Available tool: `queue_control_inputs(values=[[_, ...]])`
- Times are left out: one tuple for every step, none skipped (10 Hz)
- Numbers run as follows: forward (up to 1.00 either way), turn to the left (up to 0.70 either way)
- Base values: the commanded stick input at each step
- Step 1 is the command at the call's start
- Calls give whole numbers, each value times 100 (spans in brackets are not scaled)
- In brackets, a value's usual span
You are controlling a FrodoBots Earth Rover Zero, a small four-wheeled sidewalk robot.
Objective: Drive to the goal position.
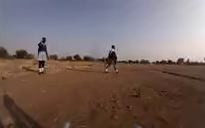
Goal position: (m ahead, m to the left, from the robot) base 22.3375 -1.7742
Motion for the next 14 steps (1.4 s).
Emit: queue_control_inputs(values=[[50, 0], [50, 0], [50, 0], [50, 0], [50, 0], [50, 0], [50, 0], [50, 0], [50, 0], [50, 0], [50, 0], [50, 0], [50, 0], [50, 0]])
